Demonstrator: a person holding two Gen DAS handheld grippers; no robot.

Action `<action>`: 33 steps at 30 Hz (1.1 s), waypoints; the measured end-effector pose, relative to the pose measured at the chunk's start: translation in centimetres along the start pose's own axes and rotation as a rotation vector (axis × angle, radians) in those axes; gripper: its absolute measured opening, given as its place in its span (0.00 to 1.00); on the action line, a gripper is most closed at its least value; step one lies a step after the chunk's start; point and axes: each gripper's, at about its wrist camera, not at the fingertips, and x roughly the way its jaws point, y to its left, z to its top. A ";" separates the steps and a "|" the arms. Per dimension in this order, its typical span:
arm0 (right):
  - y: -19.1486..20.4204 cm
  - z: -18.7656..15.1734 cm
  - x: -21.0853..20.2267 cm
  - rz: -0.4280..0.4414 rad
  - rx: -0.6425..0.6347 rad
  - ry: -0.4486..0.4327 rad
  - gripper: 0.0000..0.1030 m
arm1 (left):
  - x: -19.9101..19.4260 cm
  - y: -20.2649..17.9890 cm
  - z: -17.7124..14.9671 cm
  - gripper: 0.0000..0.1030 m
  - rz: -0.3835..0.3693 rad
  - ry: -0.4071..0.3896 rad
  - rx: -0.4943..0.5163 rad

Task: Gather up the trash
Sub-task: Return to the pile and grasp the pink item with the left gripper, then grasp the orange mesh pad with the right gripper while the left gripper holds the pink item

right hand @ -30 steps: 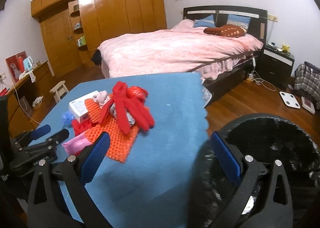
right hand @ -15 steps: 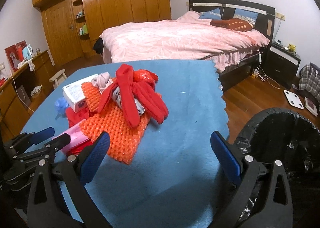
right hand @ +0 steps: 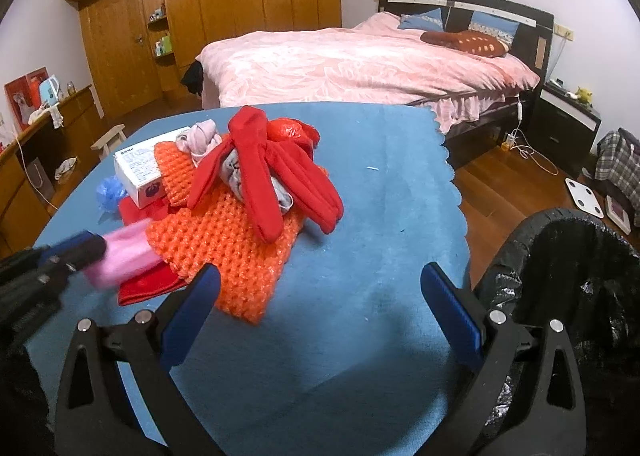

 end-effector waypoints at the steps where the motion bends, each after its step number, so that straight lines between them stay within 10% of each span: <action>1: 0.0 -0.1 0.1 0.001 -0.003 0.002 0.94 | -0.2 0.2 0.1 0.16 0.003 -0.008 -0.006; 8: 0.8 0.0 0.9 0.022 -0.002 0.035 0.92 | -0.8 1.2 0.6 0.16 0.060 -0.060 -0.043; 26: 2.9 -0.6 2.8 0.116 -0.074 0.139 0.38 | 1.6 0.5 -1.0 0.31 -0.021 0.053 -0.006; 33: 3.2 -0.6 2.2 0.174 -0.072 0.133 0.13 | 1.7 -0.2 -1.3 0.21 -0.046 0.079 0.021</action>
